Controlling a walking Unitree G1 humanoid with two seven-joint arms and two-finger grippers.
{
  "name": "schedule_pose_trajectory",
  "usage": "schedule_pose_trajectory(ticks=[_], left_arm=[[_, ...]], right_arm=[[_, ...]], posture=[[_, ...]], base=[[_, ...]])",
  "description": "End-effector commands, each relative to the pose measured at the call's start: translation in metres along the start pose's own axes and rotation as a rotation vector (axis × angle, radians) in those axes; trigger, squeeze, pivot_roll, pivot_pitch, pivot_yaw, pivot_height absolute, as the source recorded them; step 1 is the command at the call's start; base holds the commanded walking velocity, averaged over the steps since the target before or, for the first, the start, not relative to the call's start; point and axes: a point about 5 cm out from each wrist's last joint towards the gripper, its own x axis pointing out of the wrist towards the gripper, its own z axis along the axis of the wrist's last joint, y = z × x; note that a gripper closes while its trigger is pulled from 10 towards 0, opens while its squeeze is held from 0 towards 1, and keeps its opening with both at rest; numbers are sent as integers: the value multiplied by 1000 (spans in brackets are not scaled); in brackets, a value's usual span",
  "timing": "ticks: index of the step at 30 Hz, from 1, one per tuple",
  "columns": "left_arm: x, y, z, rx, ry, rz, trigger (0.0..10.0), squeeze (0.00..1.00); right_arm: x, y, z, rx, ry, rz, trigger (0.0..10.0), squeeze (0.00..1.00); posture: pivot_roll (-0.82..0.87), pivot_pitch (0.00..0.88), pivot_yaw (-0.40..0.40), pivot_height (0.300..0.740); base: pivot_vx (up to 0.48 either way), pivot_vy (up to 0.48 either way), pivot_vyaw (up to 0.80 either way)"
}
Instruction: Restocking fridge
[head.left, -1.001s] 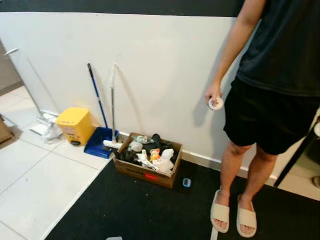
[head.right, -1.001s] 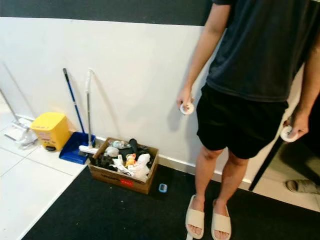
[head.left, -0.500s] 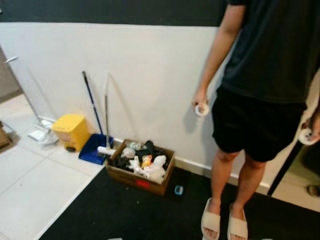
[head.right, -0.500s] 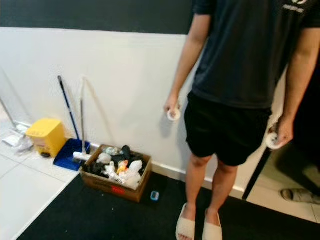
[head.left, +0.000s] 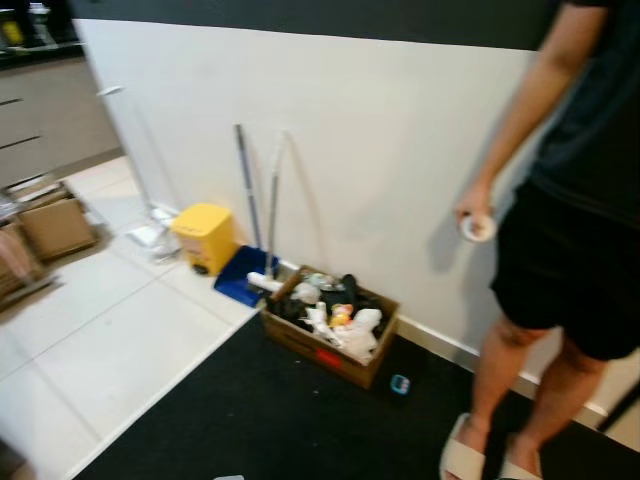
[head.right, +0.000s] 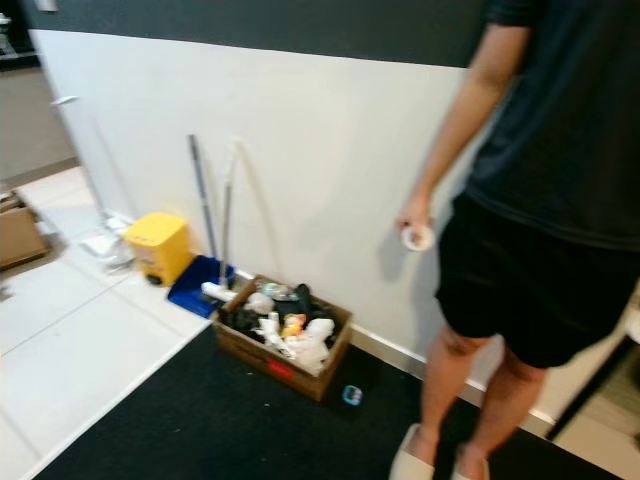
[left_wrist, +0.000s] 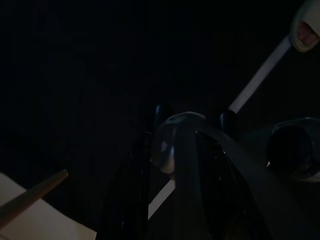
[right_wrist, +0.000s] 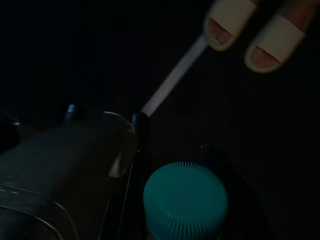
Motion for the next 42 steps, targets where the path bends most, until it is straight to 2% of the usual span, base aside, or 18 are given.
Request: schedule_pose_trajectory(ticks=[1, 42], left_arm=[[-1, 3, 0, 9, 4, 9, 10000, 0], [0, 1, 0, 8, -1, -2, 10000, 0]], right_arm=[[0, 2, -2, -5, 5, 6, 10000, 0], [-1, 1, -5, 1, 11, 11, 10000, 0]], posture=[[-70, 0, -22, 740], [-72, 0, -22, 740]], base=[[0, 0, 788], [0, 0, 788]])
